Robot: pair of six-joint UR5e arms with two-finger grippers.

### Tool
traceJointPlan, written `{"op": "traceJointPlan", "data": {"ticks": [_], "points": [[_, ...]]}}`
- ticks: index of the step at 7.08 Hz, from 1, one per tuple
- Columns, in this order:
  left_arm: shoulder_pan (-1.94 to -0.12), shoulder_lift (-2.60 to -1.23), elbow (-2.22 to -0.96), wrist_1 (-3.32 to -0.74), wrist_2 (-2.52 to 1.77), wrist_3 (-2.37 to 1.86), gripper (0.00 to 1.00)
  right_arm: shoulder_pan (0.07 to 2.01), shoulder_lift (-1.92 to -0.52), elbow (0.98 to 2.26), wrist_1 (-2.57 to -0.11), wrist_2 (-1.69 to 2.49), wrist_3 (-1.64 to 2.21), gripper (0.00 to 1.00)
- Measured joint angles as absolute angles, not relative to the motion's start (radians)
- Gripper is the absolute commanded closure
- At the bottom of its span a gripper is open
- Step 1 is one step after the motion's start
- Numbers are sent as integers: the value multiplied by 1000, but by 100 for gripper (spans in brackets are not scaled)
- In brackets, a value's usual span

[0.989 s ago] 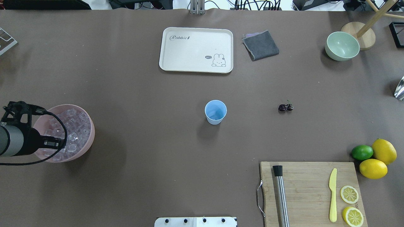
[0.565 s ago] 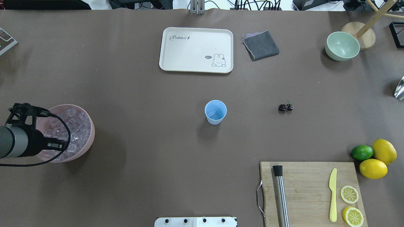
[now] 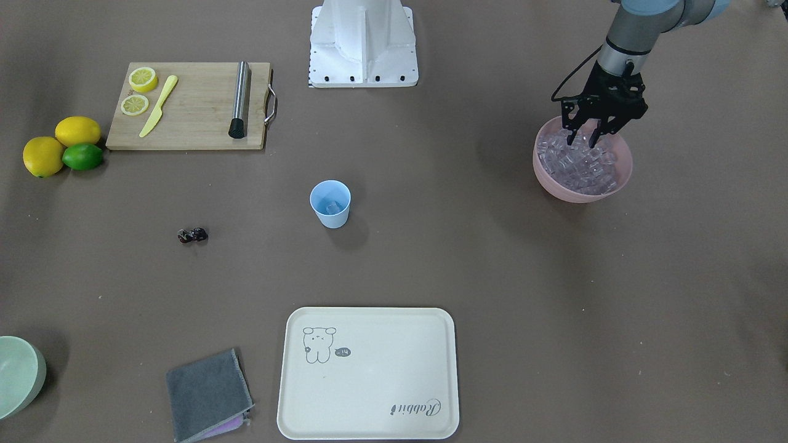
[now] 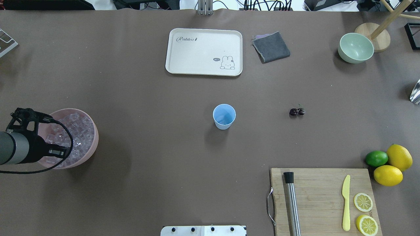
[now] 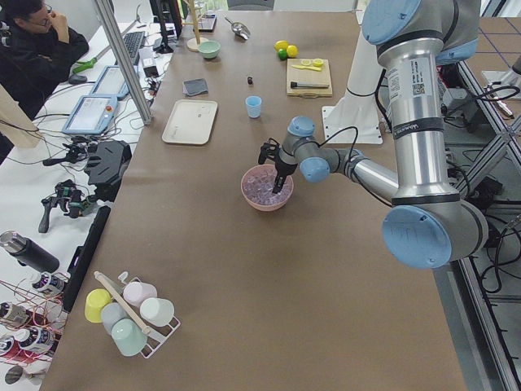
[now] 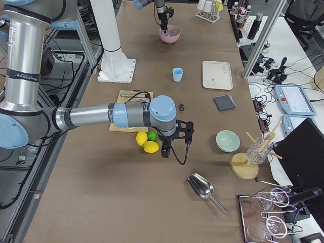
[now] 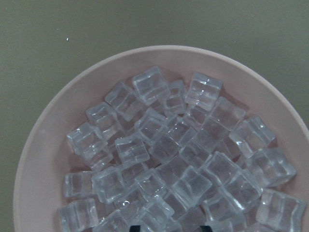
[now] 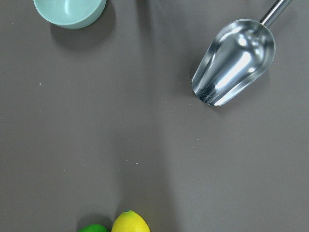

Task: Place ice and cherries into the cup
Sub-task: 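Lower the left gripper into the bowl and grasp another ice cube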

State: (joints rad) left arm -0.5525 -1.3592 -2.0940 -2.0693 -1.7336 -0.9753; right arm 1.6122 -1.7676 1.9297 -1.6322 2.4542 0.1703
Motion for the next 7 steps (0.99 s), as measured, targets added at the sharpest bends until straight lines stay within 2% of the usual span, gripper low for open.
{"op": "traceJointPlan", "data": {"ticks": [7], "points": [[-535, -1363, -2078, -2069, -1733, -974, 49, 1612, -1769, 1931, -1632, 2454, 170, 0]]}}
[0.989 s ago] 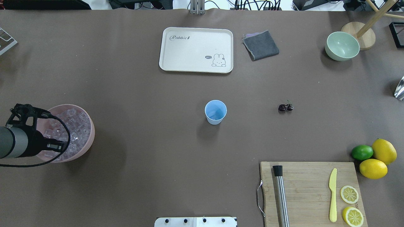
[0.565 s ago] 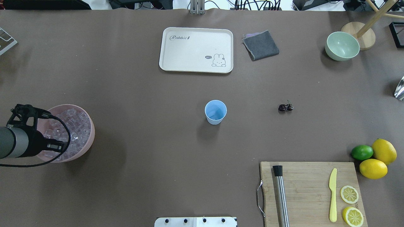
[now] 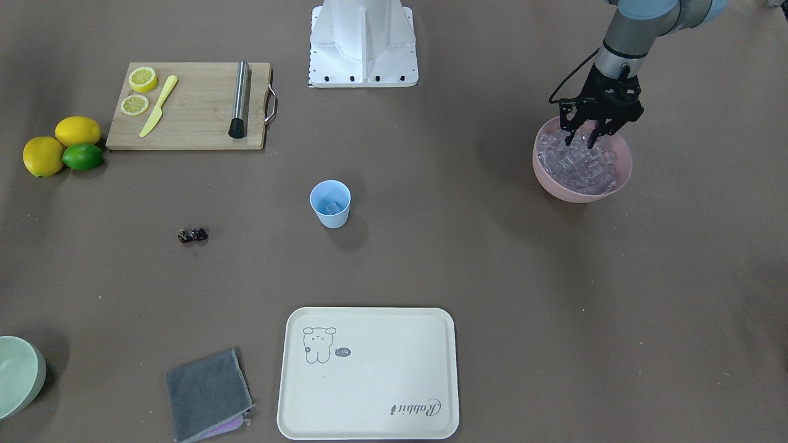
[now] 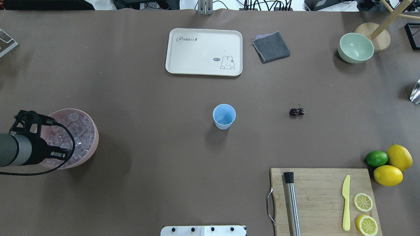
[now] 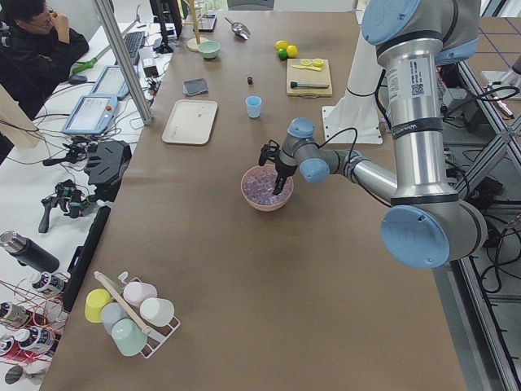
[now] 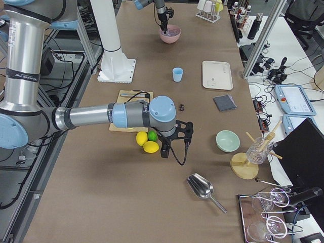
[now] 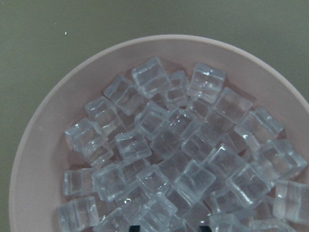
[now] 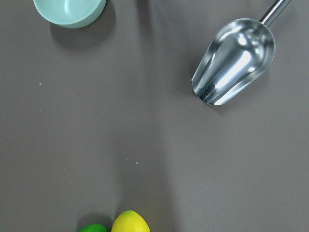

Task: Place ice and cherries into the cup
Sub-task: 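Lower the left gripper into the bowl and grasp another ice cube, then carry the second ice cube with the left gripper over the cup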

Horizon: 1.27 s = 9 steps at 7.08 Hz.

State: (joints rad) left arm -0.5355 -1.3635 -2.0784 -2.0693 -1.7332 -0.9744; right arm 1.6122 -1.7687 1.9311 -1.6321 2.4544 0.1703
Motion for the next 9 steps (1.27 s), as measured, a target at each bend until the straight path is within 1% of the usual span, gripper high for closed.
{"op": "traceJointPlan", "data": {"ticks": [1, 2, 3, 5, 6, 7, 9], "points": [[-530, -1365, -2075, -2070, -1732, -975, 49, 1612, -1769, 1932, -1632, 2454, 170, 0], [-526, -1366, -2072, -2070, -1731, -975, 60, 1612, -1769, 1932, -1632, 2454, 169, 0], [-523, -1366, -2072, -2071, -1731, -975, 67, 1612, -1769, 1933, -1632, 2454, 169, 0], [-522, -1367, -2073, -2071, -1730, -974, 67, 1614, -1769, 1935, -1632, 2454, 169, 0], [-522, -1365, -2073, -2071, -1730, -974, 82, 1614, -1769, 1936, -1632, 2454, 169, 0], [-522, -1364, -2075, -2070, -1731, -974, 100, 1614, -1769, 1936, -1632, 2454, 169, 0], [-522, -1362, -2079, -2070, -1730, -975, 100, 1614, -1769, 1937, -1632, 2454, 169, 0]]}}
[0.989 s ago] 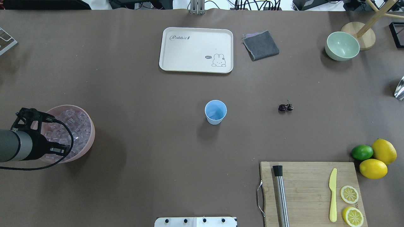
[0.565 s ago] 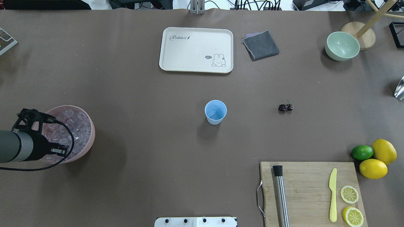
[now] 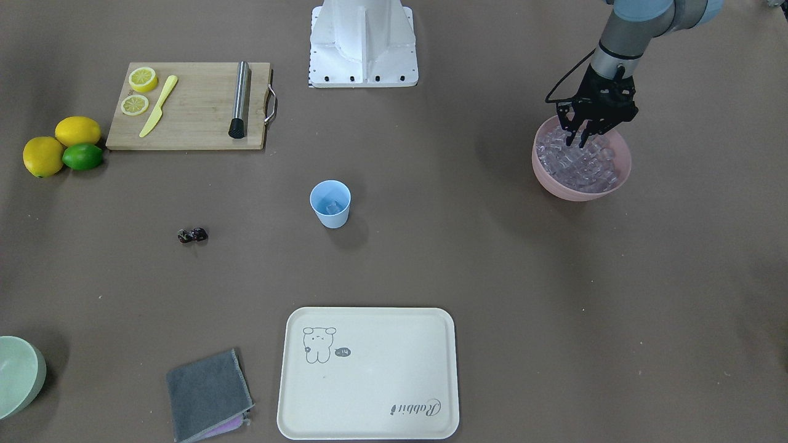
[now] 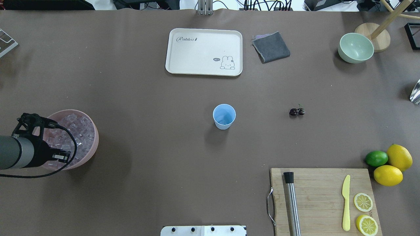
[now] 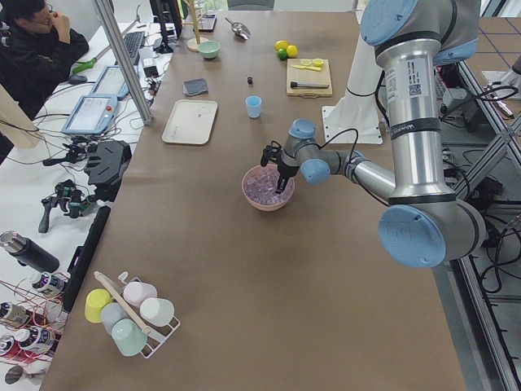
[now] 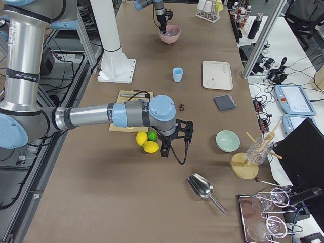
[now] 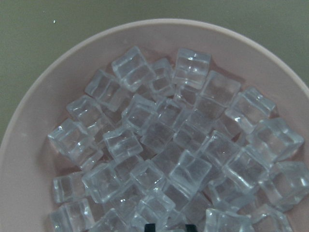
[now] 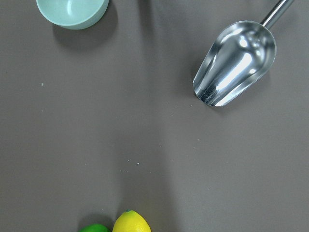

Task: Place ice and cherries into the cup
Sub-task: 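Carry the second ice cube with the left gripper over the cup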

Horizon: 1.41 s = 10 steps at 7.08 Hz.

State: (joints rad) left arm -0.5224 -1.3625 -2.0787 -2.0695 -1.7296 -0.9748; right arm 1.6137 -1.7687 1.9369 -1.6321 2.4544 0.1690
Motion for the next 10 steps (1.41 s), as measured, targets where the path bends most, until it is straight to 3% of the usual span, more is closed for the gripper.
{"op": "traceJointPlan", "data": {"ticks": [5, 10], "points": [[-601, -1403, -2125, -2064, -1732, -973, 100, 1614, -1768, 1941, -1632, 2458, 173, 0], [-661, -1840, -2053, -2057, -1731, -1177, 100, 1614, -1760, 1946, -1633, 2461, 176, 0]]}}
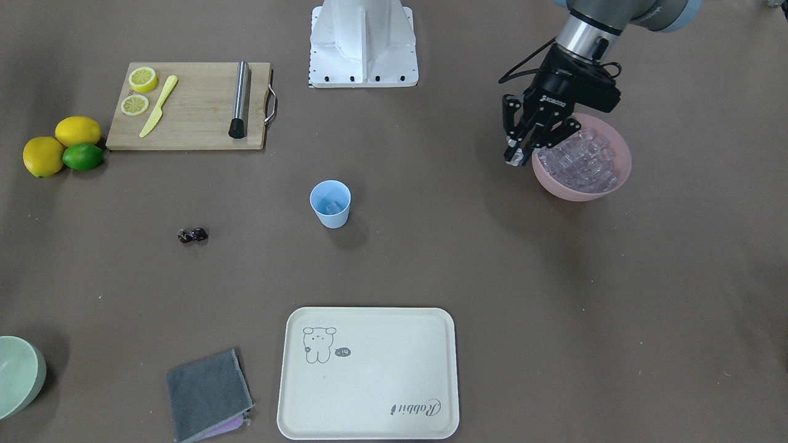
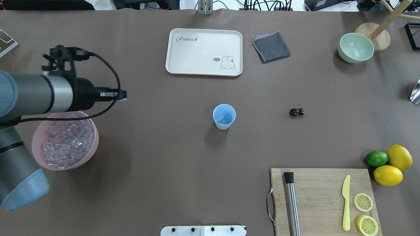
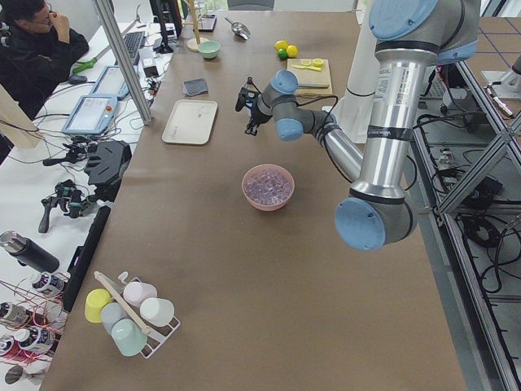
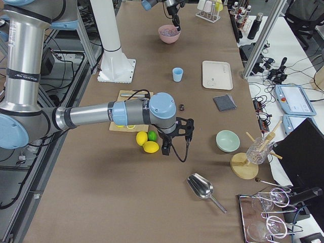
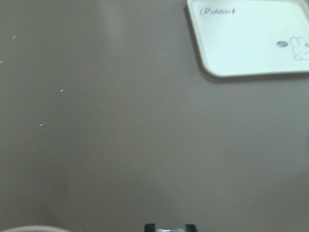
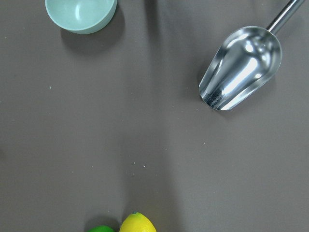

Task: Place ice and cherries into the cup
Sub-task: 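Carry the second ice cube with the left gripper over the cup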

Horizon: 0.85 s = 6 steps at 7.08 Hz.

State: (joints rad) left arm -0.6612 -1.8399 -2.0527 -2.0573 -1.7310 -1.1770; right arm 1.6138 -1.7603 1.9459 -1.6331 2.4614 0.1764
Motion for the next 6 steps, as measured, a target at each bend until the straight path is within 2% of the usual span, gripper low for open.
{"op": "traceJointPlan", "data": {"ticks": [2, 6], "points": [[-518, -2021, -1948, -2057, -1559, -1275, 100, 1614, -1759, 1945, -1633, 2462, 176, 0], [-356, -2232, -1716, -2062, -1294, -1400, 100, 1613, -1756, 1945, -1632, 2462, 173, 0]]}}
